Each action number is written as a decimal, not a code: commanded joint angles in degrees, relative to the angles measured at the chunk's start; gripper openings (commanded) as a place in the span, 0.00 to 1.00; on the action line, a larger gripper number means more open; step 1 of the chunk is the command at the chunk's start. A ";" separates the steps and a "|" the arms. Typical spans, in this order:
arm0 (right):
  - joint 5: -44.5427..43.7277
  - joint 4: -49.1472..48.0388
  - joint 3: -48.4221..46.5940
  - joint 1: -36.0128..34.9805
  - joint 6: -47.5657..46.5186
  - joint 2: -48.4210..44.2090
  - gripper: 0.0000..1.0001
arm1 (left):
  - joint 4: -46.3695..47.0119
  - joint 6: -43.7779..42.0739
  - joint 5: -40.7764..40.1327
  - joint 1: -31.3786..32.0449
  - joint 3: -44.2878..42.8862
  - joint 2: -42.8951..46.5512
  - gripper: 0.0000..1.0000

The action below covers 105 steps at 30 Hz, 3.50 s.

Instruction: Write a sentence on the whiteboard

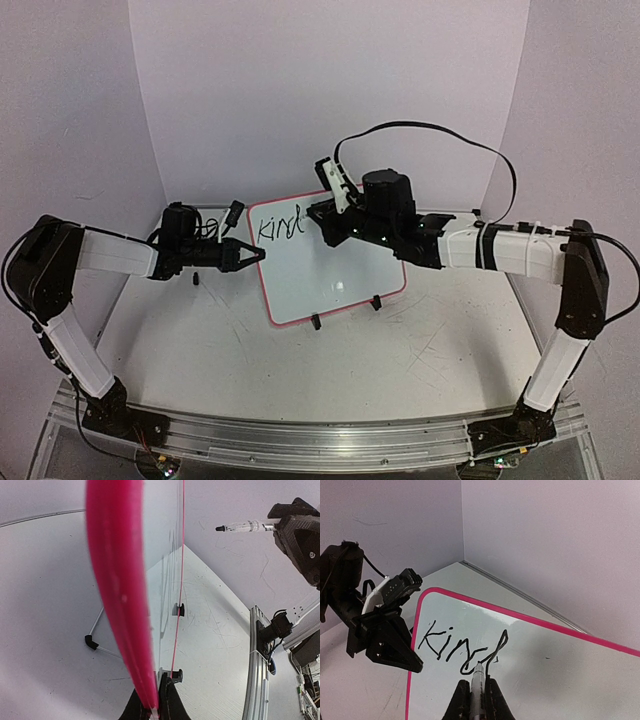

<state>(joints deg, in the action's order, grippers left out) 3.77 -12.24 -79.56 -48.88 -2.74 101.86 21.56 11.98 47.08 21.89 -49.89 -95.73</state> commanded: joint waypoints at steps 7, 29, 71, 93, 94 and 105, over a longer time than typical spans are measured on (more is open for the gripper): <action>-2.04 -2.27 1.96 0.18 -4.81 -4.00 0.00 | -5.63 -7.64 -14.86 -0.35 -2.44 1.24 0.00; -3.26 -0.77 -1.65 2.20 -4.47 -1.72 0.00 | -7.60 -6.95 -14.42 -0.43 -5.05 -1.14 0.00; -2.92 -0.51 -6.71 2.39 -2.09 4.66 0.00 | -8.98 -7.50 -14.86 -0.44 -5.31 -0.85 0.00; -3.03 0.72 -1.23 2.38 0.17 1.92 0.00 | -9.46 -7.84 -14.87 -0.42 -5.74 -1.01 0.00; -2.91 0.72 -0.90 2.32 0.35 1.77 0.00 | -9.52 -7.84 -14.90 -0.46 -5.74 -1.05 0.00; -2.13 0.46 1.59 1.85 1.74 1.29 0.00 | -9.90 -7.76 -14.72 -0.45 -6.00 -1.00 0.00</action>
<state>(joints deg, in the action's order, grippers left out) 1.94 -11.56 -78.83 -46.86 -2.17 104.62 13.18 9.87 44.84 22.48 -53.86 -95.33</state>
